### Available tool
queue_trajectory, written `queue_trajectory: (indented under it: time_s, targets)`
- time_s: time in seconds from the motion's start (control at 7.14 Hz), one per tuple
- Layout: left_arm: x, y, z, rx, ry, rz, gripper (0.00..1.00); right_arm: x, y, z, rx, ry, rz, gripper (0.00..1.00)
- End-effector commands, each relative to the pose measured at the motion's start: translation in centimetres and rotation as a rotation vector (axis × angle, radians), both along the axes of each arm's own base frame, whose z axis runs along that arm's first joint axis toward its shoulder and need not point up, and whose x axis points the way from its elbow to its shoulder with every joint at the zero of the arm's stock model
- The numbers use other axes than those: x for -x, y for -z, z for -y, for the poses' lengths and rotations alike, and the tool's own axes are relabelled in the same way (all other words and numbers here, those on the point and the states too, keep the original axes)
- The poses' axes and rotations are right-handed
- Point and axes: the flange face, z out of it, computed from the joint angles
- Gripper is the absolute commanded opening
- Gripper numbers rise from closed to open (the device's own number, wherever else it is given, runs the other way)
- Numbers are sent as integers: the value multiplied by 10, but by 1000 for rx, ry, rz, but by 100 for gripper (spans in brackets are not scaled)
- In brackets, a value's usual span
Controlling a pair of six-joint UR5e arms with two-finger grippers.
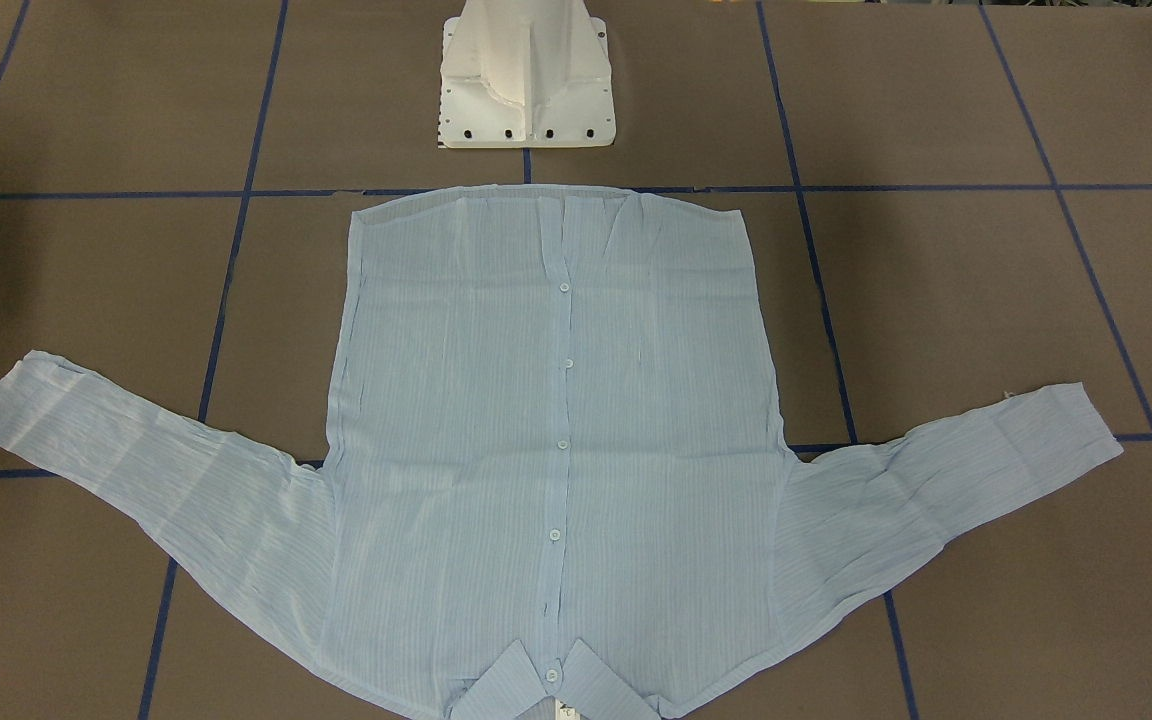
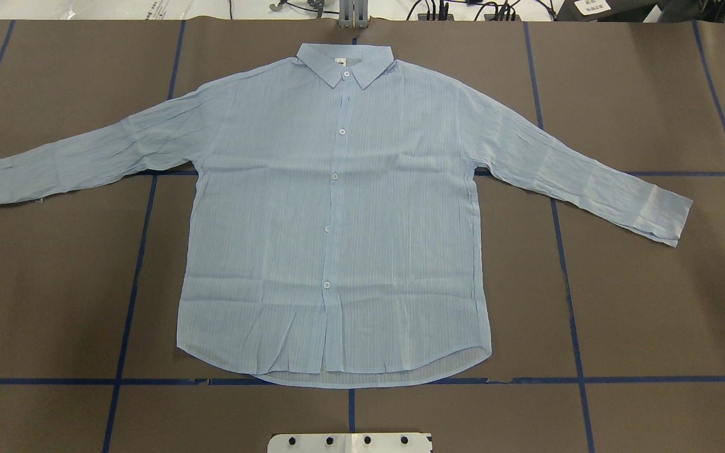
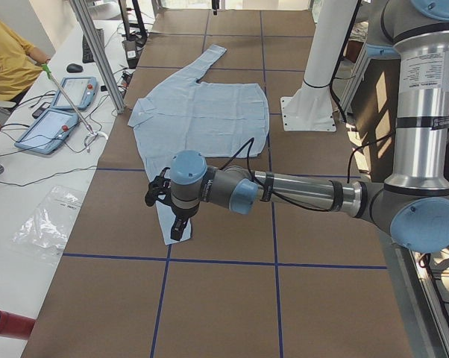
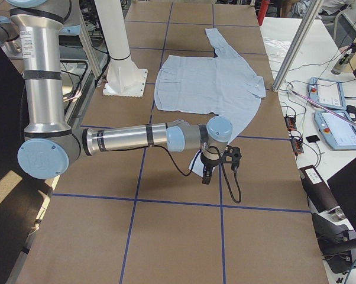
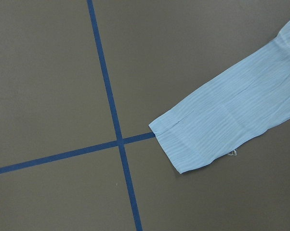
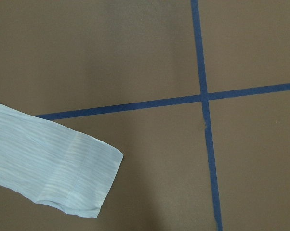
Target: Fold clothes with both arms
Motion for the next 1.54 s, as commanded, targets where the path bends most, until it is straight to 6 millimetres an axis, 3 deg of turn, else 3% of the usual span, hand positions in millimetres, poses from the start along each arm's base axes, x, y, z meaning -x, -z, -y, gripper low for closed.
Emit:
queue_trajectory:
  time_s: [0.0,0.28,0.42,0.56,0.84,0.98,1.26,1.4]
  targets:
    - [-1,9,0,-3,16,10,100,-2,1,-5,-5,-5,-1,100]
    - [0,0,-10,14,21,2,100,0,-16,-7,7,-7,5,100]
    - [-3,-4,-9,22,17,3,100,12,-22,-11,-29,17,37,100]
    - [-3,4,-9,0,14,-1,100,33,-19,-8,-87,57,44,100]
    - [-4,11,-8,-13,14,-4,100,74,-32,25,-109,76,60,100]
    - [-4,10,-9,-13,9,-10,100,107,-36,26,-108,90,57,98]
    - [-11,10,-5,14,-24,-108,100,126,-70,32,-153,100,64,96]
    - [-12,12,1,39,-10,-129,100,136,-72,32,-125,81,61,93]
